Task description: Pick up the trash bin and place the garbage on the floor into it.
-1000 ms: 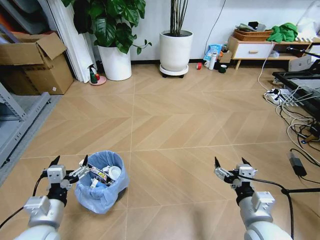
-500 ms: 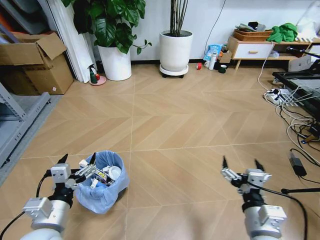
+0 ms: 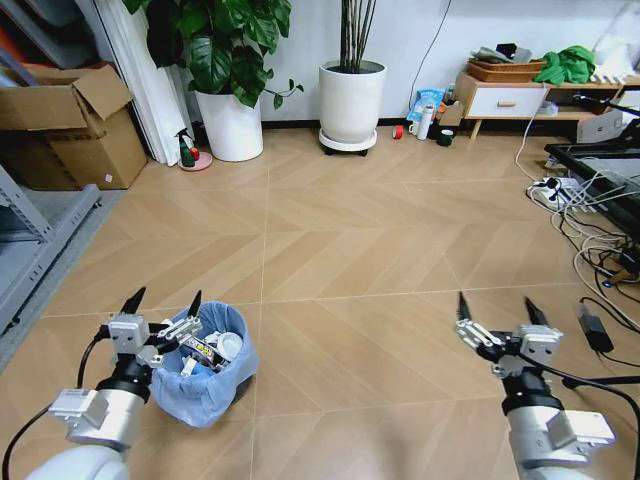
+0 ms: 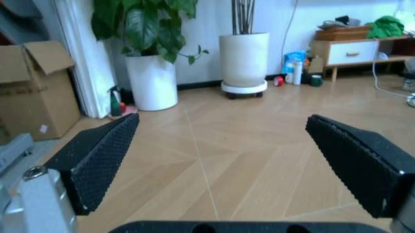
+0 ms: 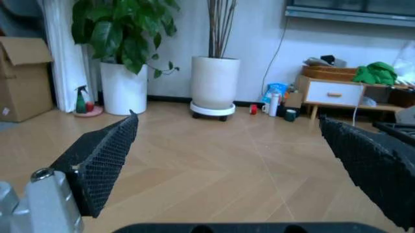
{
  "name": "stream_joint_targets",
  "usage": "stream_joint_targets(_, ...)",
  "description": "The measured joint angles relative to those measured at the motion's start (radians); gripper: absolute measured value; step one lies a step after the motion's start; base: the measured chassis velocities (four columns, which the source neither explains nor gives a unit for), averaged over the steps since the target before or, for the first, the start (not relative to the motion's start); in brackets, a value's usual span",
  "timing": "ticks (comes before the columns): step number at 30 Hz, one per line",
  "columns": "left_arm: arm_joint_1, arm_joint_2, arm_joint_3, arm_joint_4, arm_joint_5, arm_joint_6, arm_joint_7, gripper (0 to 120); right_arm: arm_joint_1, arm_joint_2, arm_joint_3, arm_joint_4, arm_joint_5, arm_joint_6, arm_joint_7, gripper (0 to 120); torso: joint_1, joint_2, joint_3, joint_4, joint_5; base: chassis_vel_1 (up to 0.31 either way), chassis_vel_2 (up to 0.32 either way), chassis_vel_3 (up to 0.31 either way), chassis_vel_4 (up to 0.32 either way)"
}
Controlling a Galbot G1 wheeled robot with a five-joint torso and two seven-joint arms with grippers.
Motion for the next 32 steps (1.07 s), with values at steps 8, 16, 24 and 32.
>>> stream_joint_targets(8, 0.009, -0.004, 0.003, -0.007, 0.007, 0.041, -0.043, 100, 0.009, -0.026, 0.005, -0.012, 0.01, -0.037, 0.026, 100, 0.0, 0.0, 0.0, 0.0, 0.0, 0.0, 0.0, 0.0, 0.0)
stream_joint_targets(16, 0.009, -0.014, 0.006, -0.009, -0.003, 0.073, -0.076, 100, 0.019, -0.021, -0.011, -0.029, 0.005, -0.042, 0.083, 100, 0.0, 0.0, 0.0, 0.0001, 0.0, 0.0, 0.0, 0.0, 0.0)
stream_joint_targets(24, 0.009, -0.015, 0.006, -0.009, -0.001, 0.075, -0.077, 100, 0.018, -0.018, -0.014, -0.033, -0.009, -0.042, 0.088, 100, 0.0, 0.0, 0.0, 0.0, 0.0, 0.0, 0.0, 0.0, 0.0)
stream_joint_targets(32, 0.009, -0.015, 0.007, -0.009, -0.001, 0.075, -0.078, 100, 0.018, -0.018, -0.014, -0.033, -0.01, -0.042, 0.088, 100, 0.0, 0.0, 0.0, 0.0, 0.0, 0.0, 0.0, 0.0, 0.0)
